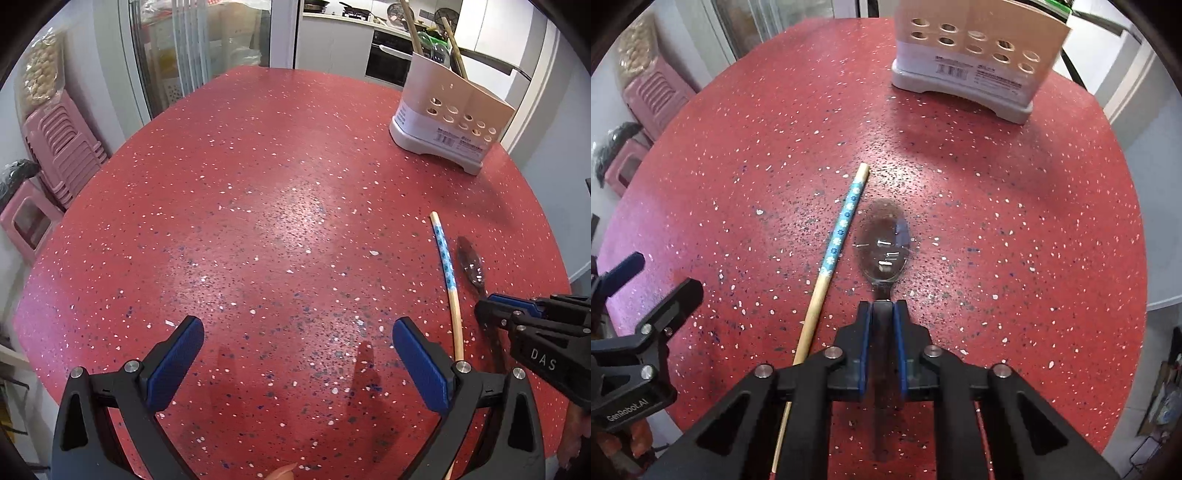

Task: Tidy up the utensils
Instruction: 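Grasp the clear spoon handle with the right tool while the left tool grasps the blue chopstick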

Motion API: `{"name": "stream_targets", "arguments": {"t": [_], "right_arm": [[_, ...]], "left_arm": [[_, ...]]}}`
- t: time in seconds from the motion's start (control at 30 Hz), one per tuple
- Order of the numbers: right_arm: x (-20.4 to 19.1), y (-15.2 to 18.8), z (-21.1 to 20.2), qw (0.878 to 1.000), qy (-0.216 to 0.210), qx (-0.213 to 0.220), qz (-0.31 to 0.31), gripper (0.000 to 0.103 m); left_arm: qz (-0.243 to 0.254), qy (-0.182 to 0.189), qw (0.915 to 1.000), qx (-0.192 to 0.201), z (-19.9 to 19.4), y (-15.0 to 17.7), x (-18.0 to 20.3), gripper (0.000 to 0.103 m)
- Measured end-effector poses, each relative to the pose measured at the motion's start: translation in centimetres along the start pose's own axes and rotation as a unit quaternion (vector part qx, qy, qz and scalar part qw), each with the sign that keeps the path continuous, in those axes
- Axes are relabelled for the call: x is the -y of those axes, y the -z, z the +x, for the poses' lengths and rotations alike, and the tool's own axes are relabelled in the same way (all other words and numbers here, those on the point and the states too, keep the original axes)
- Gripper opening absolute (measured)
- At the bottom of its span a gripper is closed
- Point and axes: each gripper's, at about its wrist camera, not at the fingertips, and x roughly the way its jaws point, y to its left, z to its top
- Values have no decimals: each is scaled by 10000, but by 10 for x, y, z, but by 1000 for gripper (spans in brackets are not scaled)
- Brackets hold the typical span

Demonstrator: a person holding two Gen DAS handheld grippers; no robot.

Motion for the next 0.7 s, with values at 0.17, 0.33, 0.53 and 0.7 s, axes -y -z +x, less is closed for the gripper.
{"name": "stream_targets", "arguments": {"t": [0.17,0.33,0.53,0.7], "right_arm": [[13,3,-1,9994,-296,106,147,13],[36,9,-5,9958,-746,152,504,12],[65,13,-16,9932,-842,284,756,12],[83,16,-26,9911,-920,358,888,12]], "left_arm": [[199,85,9998,-36,0,-2,18,103],[546,347,9978,-148,2,-6,45,103],[1005,515,9924,-481,17,-10,85,103],[1429,355,9865,-711,27,-13,111,96]]}}
